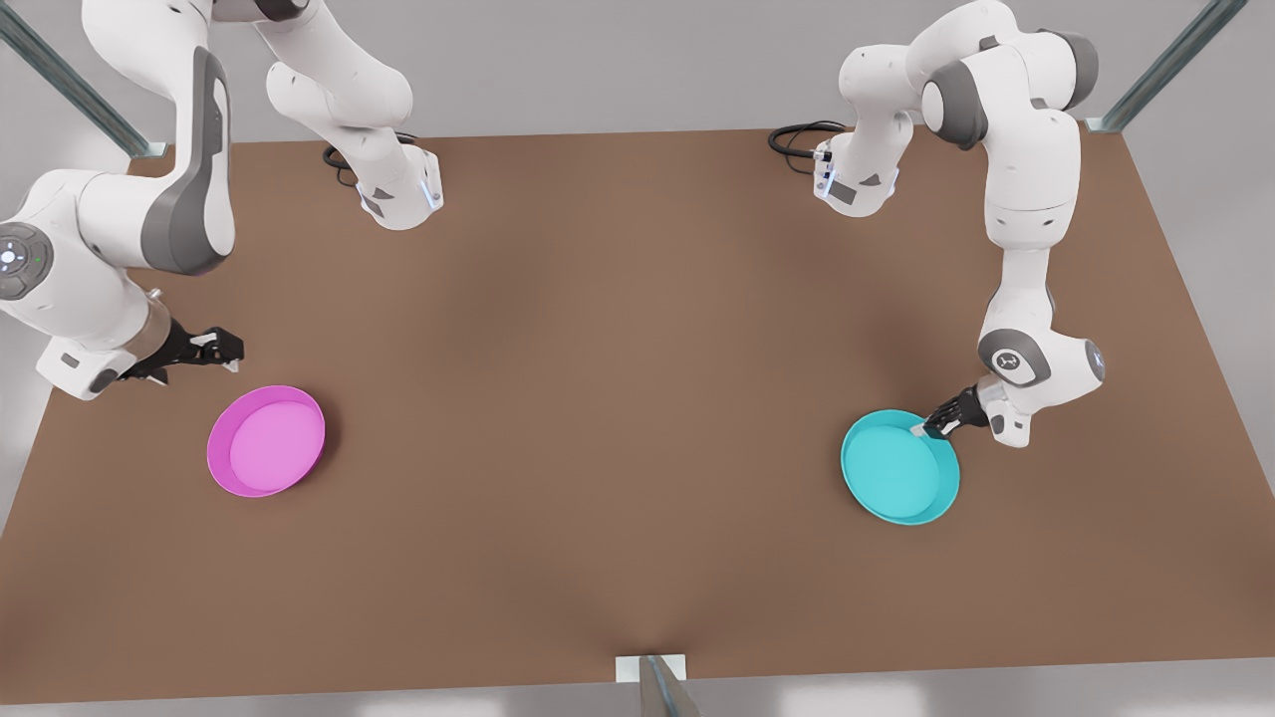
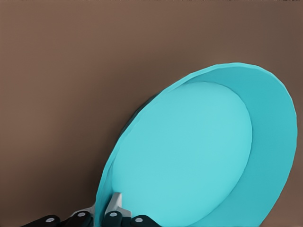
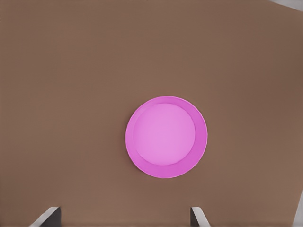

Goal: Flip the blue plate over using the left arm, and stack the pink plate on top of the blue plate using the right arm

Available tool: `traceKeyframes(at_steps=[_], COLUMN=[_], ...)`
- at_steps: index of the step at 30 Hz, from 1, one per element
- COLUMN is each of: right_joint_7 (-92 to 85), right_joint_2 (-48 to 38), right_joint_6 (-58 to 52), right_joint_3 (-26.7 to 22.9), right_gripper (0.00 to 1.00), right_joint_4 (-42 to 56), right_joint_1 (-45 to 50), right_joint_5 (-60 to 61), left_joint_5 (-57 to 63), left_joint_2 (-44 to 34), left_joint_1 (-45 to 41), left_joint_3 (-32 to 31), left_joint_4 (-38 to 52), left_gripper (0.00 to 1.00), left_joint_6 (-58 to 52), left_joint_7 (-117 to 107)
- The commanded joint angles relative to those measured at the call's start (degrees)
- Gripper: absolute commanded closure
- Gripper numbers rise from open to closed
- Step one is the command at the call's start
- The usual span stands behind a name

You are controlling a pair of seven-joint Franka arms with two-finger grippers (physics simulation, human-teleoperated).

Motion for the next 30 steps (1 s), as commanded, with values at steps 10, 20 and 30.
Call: traceKeyframes(at_steps=[10,20,30], right_joint_7=[-0.53,-7.03,-20.39], right_joint_2=[0.00,20.74,24.08], right_joint_6=[-0.09,2.29,7.12], right_joint_3=[0.00,-0.70,-1.05], right_gripper=[0.00,0.00,0.00], right_joint_4=[-0.09,18.36,6.24], right_joint_1=[-0.29,-8.73,-16.72], right_joint_5=[0.26,0.88,17.58], left_joint_5=[0.40,17.54,45.22], left_joint_2=[-2.55,-14.24,-19.78], left_joint_1=[0.00,-5.18,-26.45], left_joint_3=[0.44,1.58,-0.52], left_joint_4=[0.98,0.89,11.61], left_gripper=[0.79,0.79,0.79], left_joint_6=[-3.09,-8.98,-19.87], left_joint_7=[-1.01,-13.22,-48.29])
